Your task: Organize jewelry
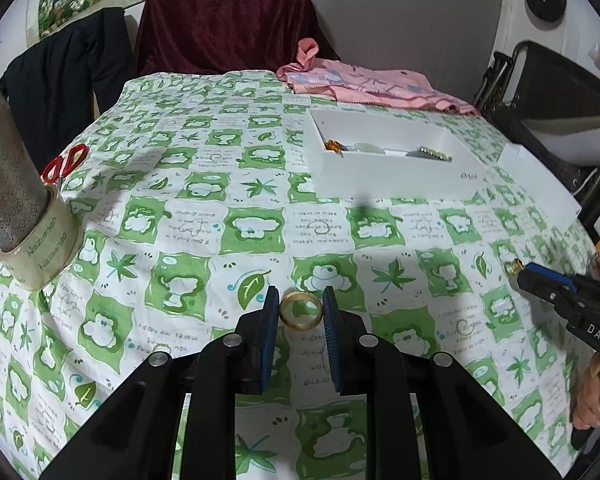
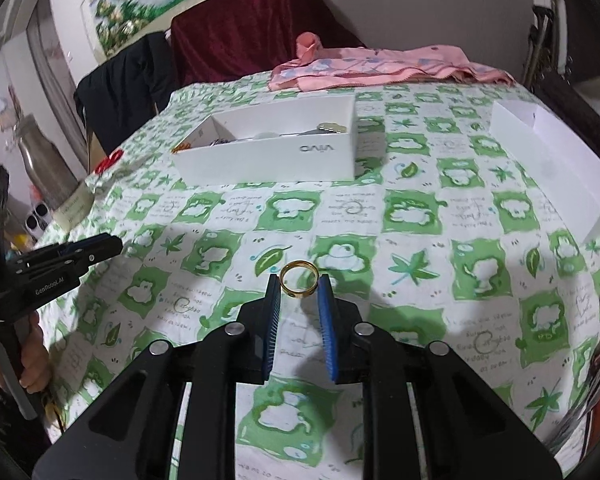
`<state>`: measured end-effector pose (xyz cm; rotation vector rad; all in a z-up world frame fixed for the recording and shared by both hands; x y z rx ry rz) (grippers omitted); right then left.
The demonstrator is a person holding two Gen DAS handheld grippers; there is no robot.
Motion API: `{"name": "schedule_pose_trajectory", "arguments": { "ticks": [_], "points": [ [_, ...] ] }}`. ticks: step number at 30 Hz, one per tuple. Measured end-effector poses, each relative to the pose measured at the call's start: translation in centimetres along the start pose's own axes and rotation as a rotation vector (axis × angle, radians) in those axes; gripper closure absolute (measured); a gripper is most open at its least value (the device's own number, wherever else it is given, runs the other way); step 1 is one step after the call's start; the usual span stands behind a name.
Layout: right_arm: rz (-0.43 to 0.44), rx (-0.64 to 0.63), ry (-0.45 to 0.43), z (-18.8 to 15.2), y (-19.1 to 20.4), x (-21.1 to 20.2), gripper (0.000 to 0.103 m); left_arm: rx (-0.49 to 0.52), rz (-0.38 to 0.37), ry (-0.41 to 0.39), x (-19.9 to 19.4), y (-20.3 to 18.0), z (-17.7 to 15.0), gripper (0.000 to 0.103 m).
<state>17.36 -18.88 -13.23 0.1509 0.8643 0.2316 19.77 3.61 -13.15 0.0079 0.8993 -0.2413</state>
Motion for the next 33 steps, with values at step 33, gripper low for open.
{"name": "schedule_pose_trajectory", "arguments": {
  "ticks": [33],
  "points": [
    [0.096,0.040,-0.177,12.4,0.3,-2.9,0.085,0.033,-0.057,-0.142,-2.4,-3.6,12.2,0.081]
  ]
}}
Point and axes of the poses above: each gripper's, at about its wrist camera, not at the fingertips, and x roughly the way its jaws point, y to its left, z to its top, the point moved 6 cm from there along x, roughly the way its jaws point, and after that the axes turned 3 degrees about y, right-handed, at the moved point
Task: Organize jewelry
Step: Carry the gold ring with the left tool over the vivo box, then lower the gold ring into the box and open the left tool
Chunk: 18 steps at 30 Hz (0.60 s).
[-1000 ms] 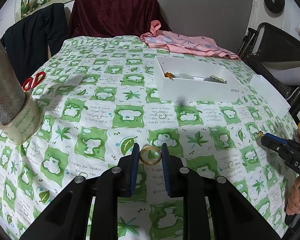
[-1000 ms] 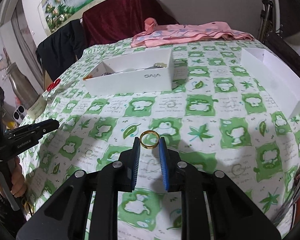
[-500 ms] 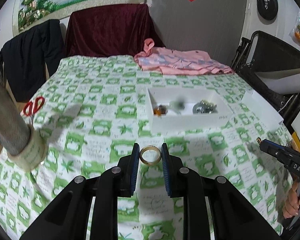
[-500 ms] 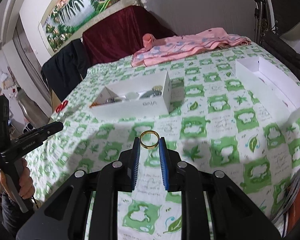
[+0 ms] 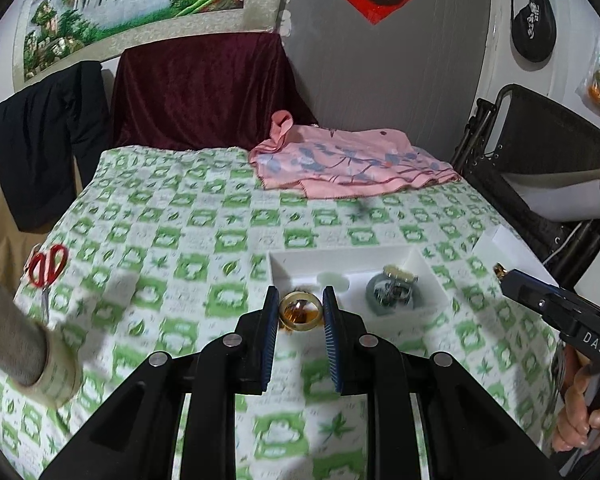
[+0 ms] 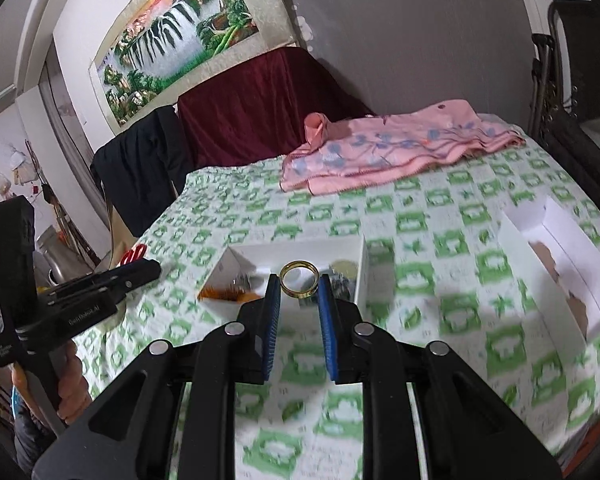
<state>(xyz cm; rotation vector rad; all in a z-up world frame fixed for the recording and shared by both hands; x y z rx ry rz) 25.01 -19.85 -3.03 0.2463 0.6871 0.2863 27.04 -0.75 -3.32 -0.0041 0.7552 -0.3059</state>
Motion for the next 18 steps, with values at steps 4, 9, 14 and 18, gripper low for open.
{"name": "schedule_pose_trajectory", "arguments": {
  "ticks": [4,9,14,18],
  "points": [
    [0.001,0.003,0.018,0.9,-0.2,1.8,0.085,0.001,-0.012,0.008,1.5,-0.5,1.2,0.081],
    [-0.006,0.017,0.060,1.1,-1.1,4.6,0.085,0.001,-0.018,0.035,4.0,-0.7,1.7,0.081],
    [-0.014,0.034,0.099,0.9,-2.3,7.3,0.085,-0.019,-0.022,0.072,6.9,-0.2,1.7,0.081],
    [-0.021,0.050,0.124,0.6,-3.2,9.1,0.084,-0.030,-0.019,0.099,8.9,0.3,1.5,0.081]
  ]
}}
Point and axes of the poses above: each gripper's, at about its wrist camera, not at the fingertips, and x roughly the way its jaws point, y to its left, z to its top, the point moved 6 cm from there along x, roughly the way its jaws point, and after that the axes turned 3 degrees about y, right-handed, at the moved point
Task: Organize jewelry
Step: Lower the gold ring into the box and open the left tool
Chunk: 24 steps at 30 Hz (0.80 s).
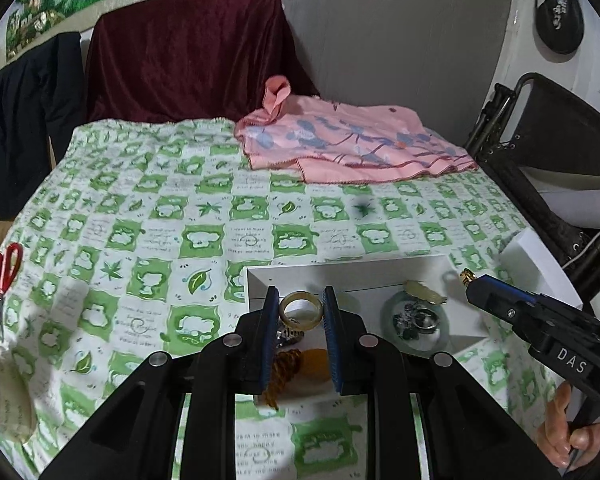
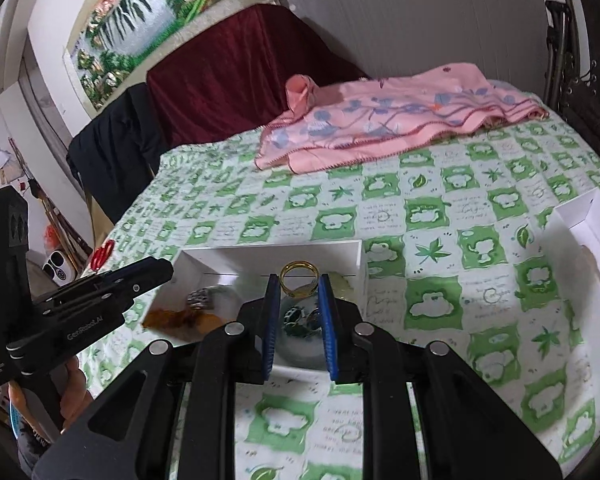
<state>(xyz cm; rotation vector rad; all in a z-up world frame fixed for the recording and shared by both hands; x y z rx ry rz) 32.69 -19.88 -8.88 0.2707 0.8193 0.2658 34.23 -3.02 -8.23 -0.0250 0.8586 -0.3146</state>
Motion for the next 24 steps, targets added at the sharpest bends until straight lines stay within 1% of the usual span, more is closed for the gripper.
{"name": "schedule_pose_trajectory", "arguments": {
  "ticks": [4,6,8,9,13,17,18,19,20,21,23,24],
  "points": [
    [0.005,0.013,0.027,-0.2,-0.8,1.4,0.084,-0.004,0.003,0.021,1.5,0.4,-0.2,0.081],
    [0.011,0.018,0.026,-0.3,-1.0,1.6,0.084,-0.010,0.007,0.021,1.9,0.5,-0.3,0.080],
    [0.027,0.029,0.021,-0.4,-1.3,1.5,0.084,-0.015,0.002,0.027,2.3,0.6,-0.4,0.072],
    [0.032,0.035,0.018,-0.4,-1.4,1.4,0.084,-0.017,0.004,0.027,2.3,0.7,-0.5,0.071],
    [0.032,0.041,0.000,-0.4,-1.5,0.9,0.084,-0.024,-0.007,0.018,2.1,0.9,-0.6,0.069],
    [0.036,0.049,-0.008,-0.4,-1.6,0.6,0.084,-0.031,-0.022,-0.003,1.4,0.9,-0.5,0.064],
    [0.036,0.051,-0.011,-0.4,-1.6,0.5,0.084,-0.031,-0.018,-0.007,1.2,0.9,-0.5,0.062],
    [0.036,0.053,-0.015,-0.4,-1.6,0.4,0.084,-0.032,0.000,-0.015,1.0,1.0,-0.5,0.054],
    [0.037,0.055,-0.019,-0.4,-1.7,0.3,0.084,-0.034,0.016,-0.027,0.8,1.2,-0.5,0.047],
    [0.036,0.057,-0.022,-0.4,-1.7,0.2,0.083,-0.036,0.020,-0.035,0.6,1.2,-0.5,0.046],
    [0.026,0.059,-0.032,-0.4,-1.9,-0.1,0.078,-0.042,0.011,-0.040,0.3,1.4,-0.4,0.045],
    [0.017,0.061,-0.040,-0.4,-2.0,-0.2,0.072,-0.043,0.012,-0.043,0.2,1.4,-0.4,0.044]
  ]
}}
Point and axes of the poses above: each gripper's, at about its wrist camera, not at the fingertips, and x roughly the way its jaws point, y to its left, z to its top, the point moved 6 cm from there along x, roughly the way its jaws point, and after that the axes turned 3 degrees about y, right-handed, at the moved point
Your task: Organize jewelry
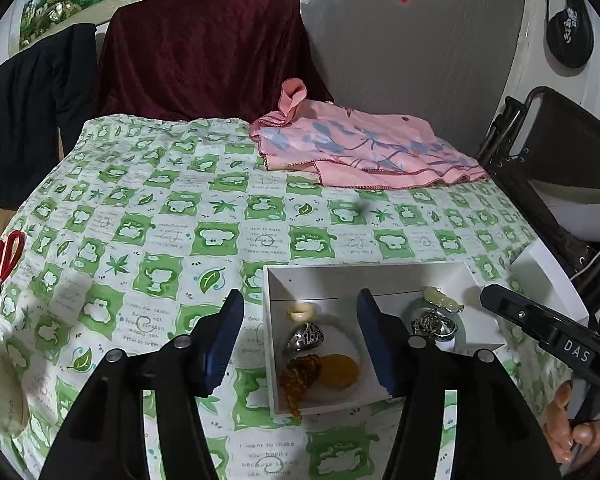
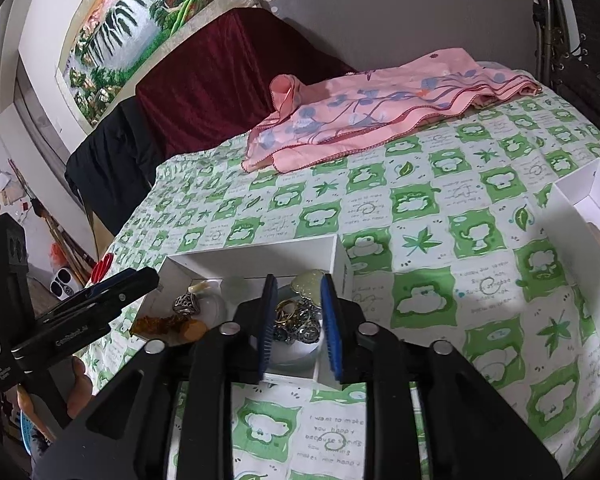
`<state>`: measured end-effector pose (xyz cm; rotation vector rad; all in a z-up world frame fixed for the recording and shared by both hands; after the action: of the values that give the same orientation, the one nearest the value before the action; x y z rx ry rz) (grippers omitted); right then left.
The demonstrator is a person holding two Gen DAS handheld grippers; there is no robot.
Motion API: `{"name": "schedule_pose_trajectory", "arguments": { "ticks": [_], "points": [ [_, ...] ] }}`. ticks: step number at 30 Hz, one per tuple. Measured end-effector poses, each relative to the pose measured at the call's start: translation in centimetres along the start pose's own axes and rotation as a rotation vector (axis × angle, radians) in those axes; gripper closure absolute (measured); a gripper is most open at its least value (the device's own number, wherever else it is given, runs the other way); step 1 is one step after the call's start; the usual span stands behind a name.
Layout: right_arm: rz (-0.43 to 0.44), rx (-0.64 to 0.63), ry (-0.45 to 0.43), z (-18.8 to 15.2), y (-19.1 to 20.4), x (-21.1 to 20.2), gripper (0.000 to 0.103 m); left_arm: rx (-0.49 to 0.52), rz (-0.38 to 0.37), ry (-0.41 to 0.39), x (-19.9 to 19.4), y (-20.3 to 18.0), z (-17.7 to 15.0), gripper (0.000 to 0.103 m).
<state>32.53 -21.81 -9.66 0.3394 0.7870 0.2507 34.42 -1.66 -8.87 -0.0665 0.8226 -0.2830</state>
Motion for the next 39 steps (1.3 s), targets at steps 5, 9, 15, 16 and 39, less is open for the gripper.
{"name": "schedule_pose_trajectory", "arguments": {
  "ticks": [5,9,15,16,39],
  "points": [
    [-0.013,0.008,-0.009,-0.1,-0.4,-0.2,0.068,0.007,0.031,-0.007,-0.1,0.1,-0.2,0.034],
    [-0.048,0.012,-0.031,-0.2,-0.8,-0.5,0.048,0.015,0.058,-0.012,-0.1,0.3,-0.4,0.024],
    [-0.084,0.021,-0.064,-0.4,-1.1,-1.1,0.028,0.018,0.097,-0.024,-0.2,0.5,-0.6,0.015],
    [-0.092,0.024,-0.071,-0.4,-1.2,-1.2,0.025,0.015,0.104,-0.028,-0.3,0.5,-0.7,0.014],
    [-0.251,-0.048,-0.145,-2.2,0.2,-4.1,0.012,0.050,0.246,-0.091,-3.8,-0.6,-2.9,0.006]
  ]
}}
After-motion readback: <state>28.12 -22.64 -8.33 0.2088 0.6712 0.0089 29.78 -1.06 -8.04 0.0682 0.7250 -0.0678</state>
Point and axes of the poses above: each gripper's, at about its wrist camera, not at the fingertips, and x roughly the way its jaws point, y to its left, z to its top, the point moved 6 cm from there along x, roughly the way its jaws point, and after that the axes turned 3 degrees about y, right-handed, at the moved point
